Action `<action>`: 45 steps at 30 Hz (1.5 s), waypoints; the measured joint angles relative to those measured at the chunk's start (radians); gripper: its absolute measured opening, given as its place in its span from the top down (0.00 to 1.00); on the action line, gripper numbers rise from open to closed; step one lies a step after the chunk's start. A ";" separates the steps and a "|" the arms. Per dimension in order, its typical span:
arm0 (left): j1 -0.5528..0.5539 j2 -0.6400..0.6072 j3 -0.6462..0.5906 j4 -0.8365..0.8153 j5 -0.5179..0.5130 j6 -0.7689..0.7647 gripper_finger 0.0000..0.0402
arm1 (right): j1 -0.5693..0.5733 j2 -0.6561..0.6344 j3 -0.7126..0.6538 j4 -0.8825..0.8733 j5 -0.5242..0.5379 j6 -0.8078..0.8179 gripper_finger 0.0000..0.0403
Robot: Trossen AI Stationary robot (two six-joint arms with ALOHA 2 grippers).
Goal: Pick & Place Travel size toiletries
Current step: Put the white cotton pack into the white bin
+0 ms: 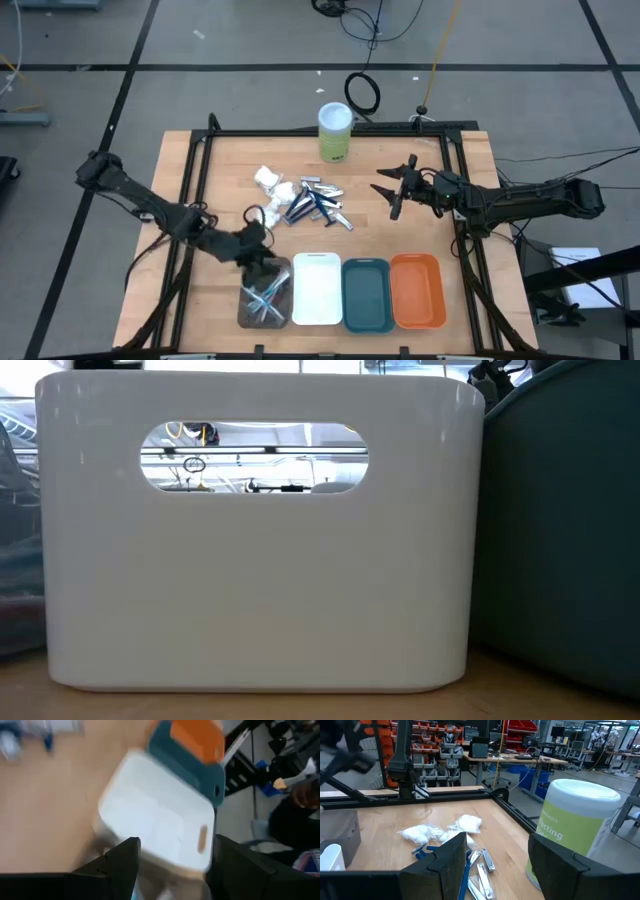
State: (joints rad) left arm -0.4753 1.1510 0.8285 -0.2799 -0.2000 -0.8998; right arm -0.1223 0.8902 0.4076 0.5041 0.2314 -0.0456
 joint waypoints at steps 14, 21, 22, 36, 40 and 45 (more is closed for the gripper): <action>0.497 0.008 0.006 -0.355 -0.329 0.184 0.38 | -0.002 0.000 0.000 -0.009 0.002 -0.022 0.50; 0.831 0.142 0.007 -0.303 -0.026 0.300 0.38 | -0.025 0.001 0.000 -0.011 0.003 -0.020 0.50; 0.862 0.166 0.007 -0.290 -0.003 0.314 0.38 | -0.027 0.001 0.000 -0.010 0.003 -0.019 0.50; 0.973 0.443 0.007 -0.245 0.070 0.329 0.38 | -0.028 0.001 0.000 -0.017 0.003 -0.019 0.50; 0.961 0.445 0.007 -0.245 0.069 0.338 0.39 | -0.028 0.001 0.000 -0.017 0.003 -0.019 0.50; 0.946 0.436 0.007 -0.249 0.070 0.343 0.53 | -0.028 0.001 0.000 -0.018 0.003 -0.019 0.50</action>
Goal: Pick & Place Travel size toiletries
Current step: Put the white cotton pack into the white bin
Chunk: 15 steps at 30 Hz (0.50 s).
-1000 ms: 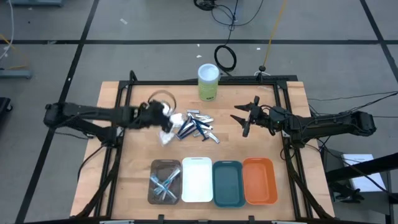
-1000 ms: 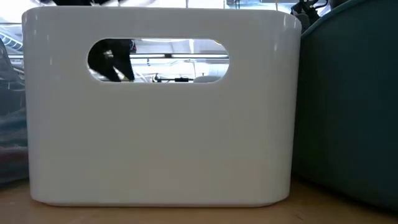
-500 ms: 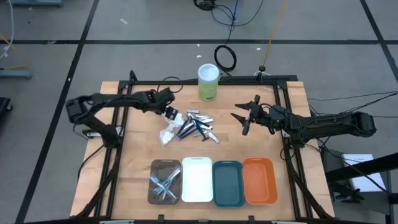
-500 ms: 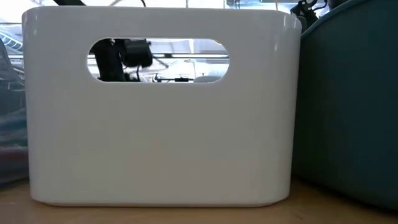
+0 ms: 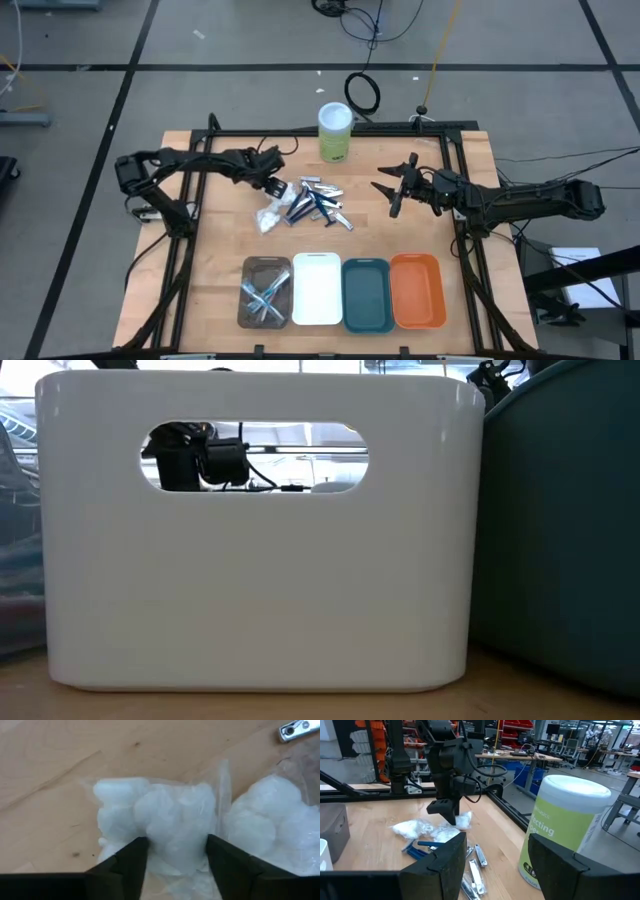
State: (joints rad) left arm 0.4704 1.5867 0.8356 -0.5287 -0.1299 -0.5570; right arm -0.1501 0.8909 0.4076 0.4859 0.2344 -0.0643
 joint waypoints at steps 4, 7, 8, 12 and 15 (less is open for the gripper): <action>-0.001 -0.011 0.000 -0.005 -0.001 0.015 0.72 | 0.000 0.000 0.000 -0.003 0.000 0.000 0.50; -0.001 -0.030 0.000 -0.007 -0.001 0.036 0.88 | 0.000 0.000 0.000 -0.004 0.000 0.000 0.50; -0.001 -0.038 0.000 -0.009 -0.001 0.041 0.93 | 0.000 0.000 0.000 -0.004 0.000 0.000 0.50; -0.001 -0.096 0.000 -0.014 -0.001 0.052 0.97 | 0.000 0.000 0.000 -0.005 0.000 0.000 0.50; -0.010 -0.163 0.000 -0.027 -0.001 0.051 0.97 | 0.000 0.000 0.000 -0.005 0.000 0.000 0.50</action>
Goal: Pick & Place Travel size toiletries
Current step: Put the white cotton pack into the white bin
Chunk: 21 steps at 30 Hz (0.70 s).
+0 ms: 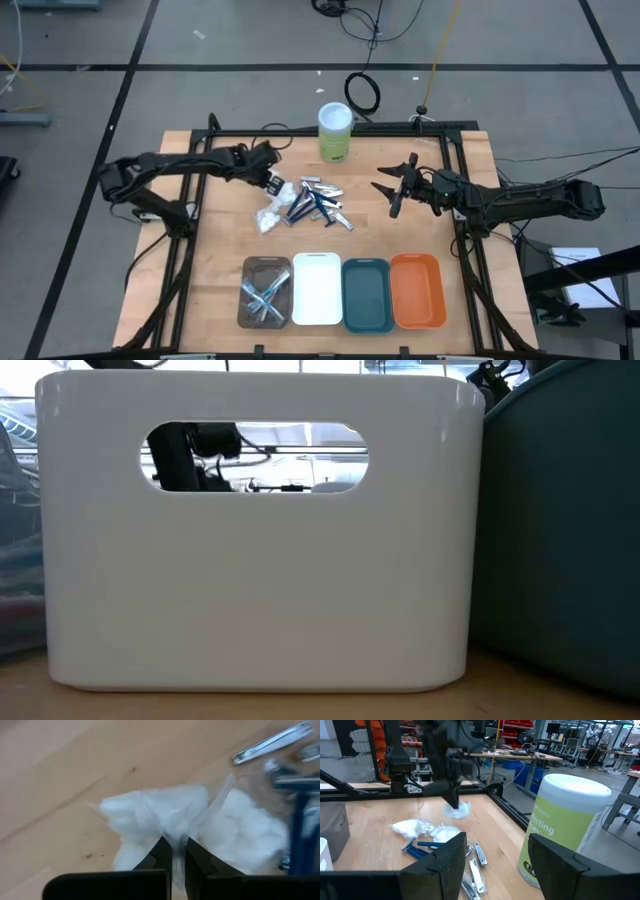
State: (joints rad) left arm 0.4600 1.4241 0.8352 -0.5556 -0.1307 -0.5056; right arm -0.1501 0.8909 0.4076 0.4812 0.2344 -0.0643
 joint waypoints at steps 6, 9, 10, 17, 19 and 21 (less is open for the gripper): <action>-0.082 -0.175 0.000 0.011 0.070 -0.010 0.98 | 0.000 0.000 0.000 -0.002 0.000 0.000 0.50; -0.154 -0.257 0.000 0.043 0.093 -0.053 0.98 | 0.000 0.000 0.000 -0.002 0.000 0.000 0.50; -0.181 -0.281 0.000 0.052 0.098 -0.062 0.99 | 0.000 0.000 0.000 -0.002 0.000 0.000 0.50; -0.404 -0.369 0.000 0.240 0.113 -0.068 0.98 | 0.000 0.000 0.000 -0.001 0.000 0.000 0.50; -0.461 -0.370 0.001 0.299 0.124 -0.059 0.99 | 0.000 0.000 0.000 -0.001 0.000 0.000 0.50; -0.514 -0.366 0.000 0.337 0.151 -0.027 0.99 | 0.000 0.000 0.000 -0.001 0.000 0.000 0.50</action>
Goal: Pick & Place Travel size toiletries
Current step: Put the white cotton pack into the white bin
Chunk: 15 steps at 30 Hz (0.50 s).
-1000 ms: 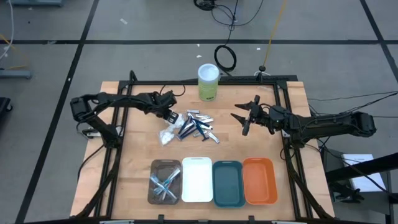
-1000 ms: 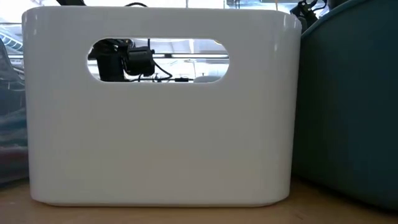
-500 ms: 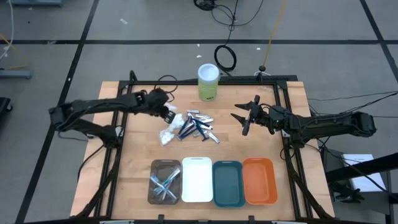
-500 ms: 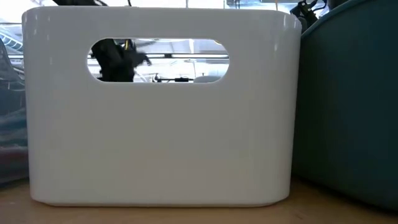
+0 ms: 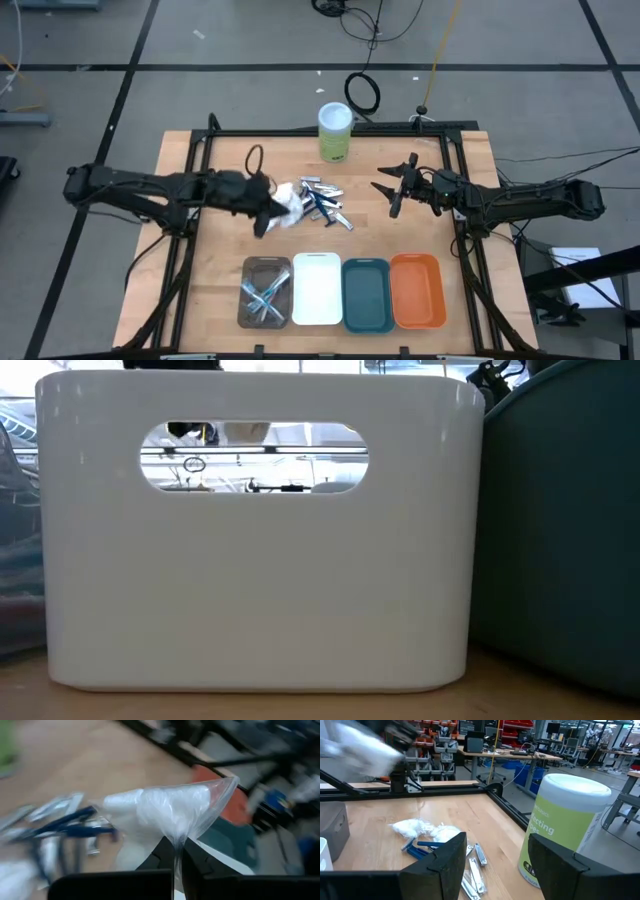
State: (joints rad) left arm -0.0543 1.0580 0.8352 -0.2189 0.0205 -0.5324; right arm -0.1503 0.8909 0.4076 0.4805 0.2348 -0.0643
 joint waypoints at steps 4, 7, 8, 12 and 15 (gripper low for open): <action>-0.096 0.042 0.000 0.082 0.028 0.068 0.98 | 0.000 0.000 0.000 0.000 0.000 0.000 0.50; -0.149 0.090 0.001 0.114 0.051 0.126 0.99 | 0.000 0.000 0.000 0.000 0.000 0.000 0.50; -0.163 0.107 0.001 0.110 0.072 0.158 0.99 | 0.000 0.000 0.000 0.000 0.000 0.000 0.50; -0.212 0.202 0.000 0.122 0.132 0.248 0.99 | 0.000 0.000 0.000 0.000 0.000 0.007 0.50; -0.228 0.278 0.000 0.175 0.154 0.295 1.00 | 0.000 0.000 0.000 0.000 0.000 0.021 0.50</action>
State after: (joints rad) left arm -0.2825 1.3358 0.8349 -0.0440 0.1748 -0.2373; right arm -0.1505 0.8908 0.4076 0.4807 0.2348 -0.0431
